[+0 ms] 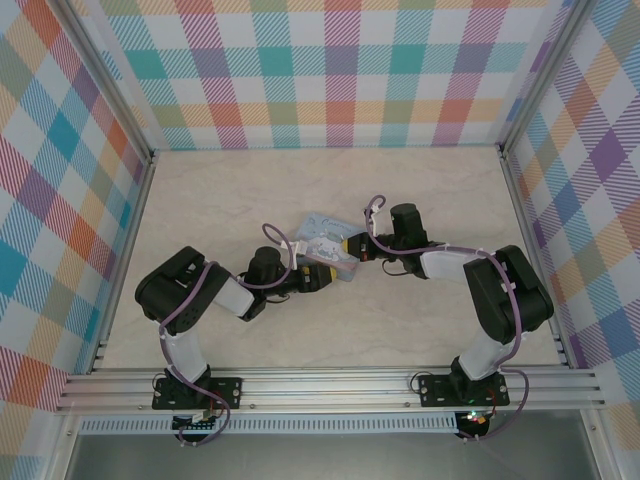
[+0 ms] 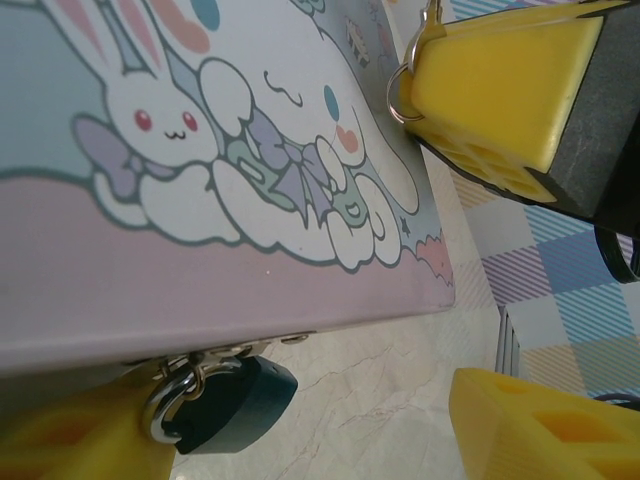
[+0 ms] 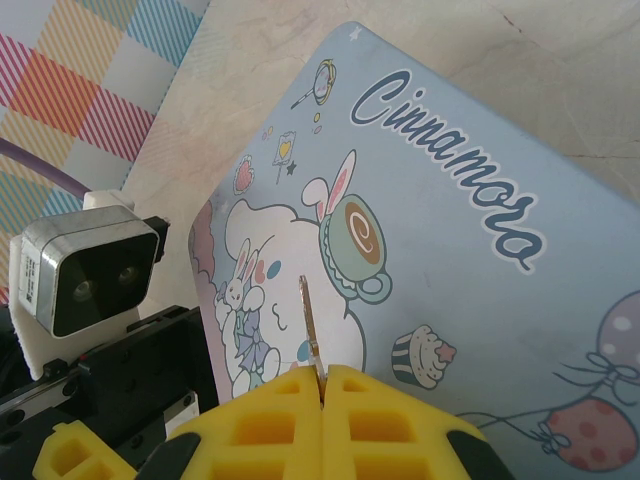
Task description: Unlock a padlock with a key
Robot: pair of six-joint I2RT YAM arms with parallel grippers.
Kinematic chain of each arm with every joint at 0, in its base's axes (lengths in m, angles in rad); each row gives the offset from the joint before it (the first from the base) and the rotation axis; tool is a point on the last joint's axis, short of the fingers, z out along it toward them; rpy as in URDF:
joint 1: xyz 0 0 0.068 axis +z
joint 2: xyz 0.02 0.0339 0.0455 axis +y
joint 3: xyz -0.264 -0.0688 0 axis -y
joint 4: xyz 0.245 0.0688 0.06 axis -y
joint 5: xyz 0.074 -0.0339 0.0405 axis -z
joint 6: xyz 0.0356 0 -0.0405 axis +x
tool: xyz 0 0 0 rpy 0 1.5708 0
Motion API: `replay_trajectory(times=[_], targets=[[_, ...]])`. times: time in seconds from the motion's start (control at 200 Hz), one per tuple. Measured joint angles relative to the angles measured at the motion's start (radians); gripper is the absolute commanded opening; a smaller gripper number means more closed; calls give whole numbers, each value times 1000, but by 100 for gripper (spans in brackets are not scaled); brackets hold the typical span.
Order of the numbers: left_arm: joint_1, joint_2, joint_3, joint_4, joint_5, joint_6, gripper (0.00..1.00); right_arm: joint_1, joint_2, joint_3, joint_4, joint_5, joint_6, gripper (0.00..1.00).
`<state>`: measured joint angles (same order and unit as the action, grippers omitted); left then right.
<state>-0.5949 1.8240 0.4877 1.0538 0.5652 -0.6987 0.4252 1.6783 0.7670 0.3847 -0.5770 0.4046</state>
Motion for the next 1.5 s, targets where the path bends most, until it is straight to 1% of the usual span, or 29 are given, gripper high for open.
replay_trajectory(times=[0.4, 0.535, 0.79, 0.905, 1.3, 1.5], targets=[[-19, -2, -1, 0, -6, -47, 68, 0, 0, 0, 0, 1, 0, 0], [-19, -2, -3, 0, -12, -52, 64, 0, 0, 0, 0, 1, 0, 0], [-20, -10, -15, -3, -54, -68, 51, 0, 0, 0, 0, 1, 0, 0], [-20, -13, -16, -14, -76, -71, 48, 0, 0, 0, 0, 1, 0, 0], [-27, -34, -24, -56, -149, -87, 48, 0, 0, 0, 0, 1, 0, 0], [-52, -36, -27, -56, -188, -106, 48, 0, 0, 0, -1, 1, 0, 0]])
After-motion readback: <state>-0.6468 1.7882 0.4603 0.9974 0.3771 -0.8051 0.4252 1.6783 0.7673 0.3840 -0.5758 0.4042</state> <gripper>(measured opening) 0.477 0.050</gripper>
